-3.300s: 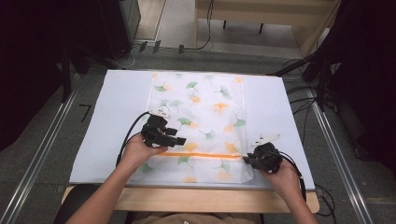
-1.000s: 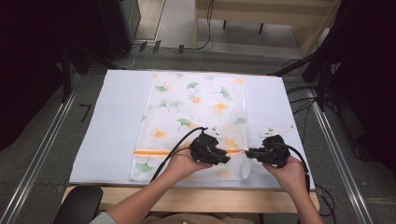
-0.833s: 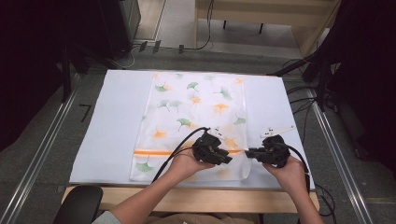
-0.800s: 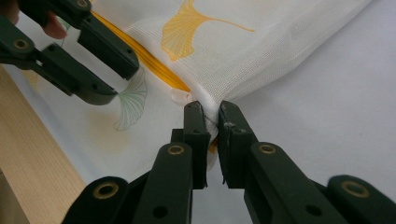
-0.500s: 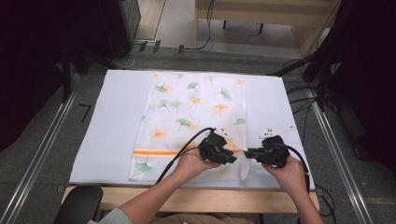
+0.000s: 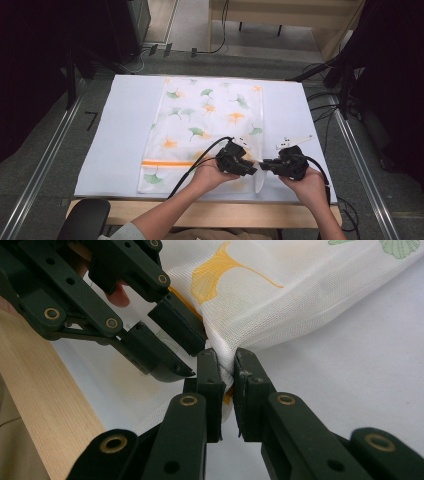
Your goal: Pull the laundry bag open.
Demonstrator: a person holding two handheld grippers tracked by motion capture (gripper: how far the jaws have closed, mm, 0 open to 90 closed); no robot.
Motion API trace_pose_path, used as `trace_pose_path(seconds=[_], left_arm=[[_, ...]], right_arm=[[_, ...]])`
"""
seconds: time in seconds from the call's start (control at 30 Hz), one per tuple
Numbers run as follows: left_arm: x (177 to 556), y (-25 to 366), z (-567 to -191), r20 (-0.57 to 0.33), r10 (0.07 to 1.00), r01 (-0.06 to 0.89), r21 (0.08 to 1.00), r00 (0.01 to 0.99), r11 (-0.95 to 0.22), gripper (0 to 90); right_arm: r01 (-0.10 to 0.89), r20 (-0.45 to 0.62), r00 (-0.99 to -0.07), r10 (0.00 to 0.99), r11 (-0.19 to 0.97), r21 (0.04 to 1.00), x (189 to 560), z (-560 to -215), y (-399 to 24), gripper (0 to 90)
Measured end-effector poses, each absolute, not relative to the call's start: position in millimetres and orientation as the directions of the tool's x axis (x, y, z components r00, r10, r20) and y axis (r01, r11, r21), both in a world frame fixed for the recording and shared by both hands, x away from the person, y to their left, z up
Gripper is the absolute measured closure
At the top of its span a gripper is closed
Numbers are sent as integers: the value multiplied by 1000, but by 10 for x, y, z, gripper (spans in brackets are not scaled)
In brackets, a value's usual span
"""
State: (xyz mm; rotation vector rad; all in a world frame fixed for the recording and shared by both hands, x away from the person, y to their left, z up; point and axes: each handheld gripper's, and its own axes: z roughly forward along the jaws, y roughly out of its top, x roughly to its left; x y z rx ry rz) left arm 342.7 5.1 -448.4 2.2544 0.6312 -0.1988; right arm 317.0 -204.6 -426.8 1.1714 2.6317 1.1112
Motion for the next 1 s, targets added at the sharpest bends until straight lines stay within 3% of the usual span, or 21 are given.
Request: trace_pose_path(seconds=[0.67,1.0], left_arm=[[3443,6,-4481,-345,385,516,628,856,-582,869],[3473,25,-4481,-362,404,541,613,840,-575,900]], right_arm=[[613,223,-731,645,477,630,3151,-4257,-2002,852],[610,223,-734,641,480,631,3150,-4258,-1998,852]])
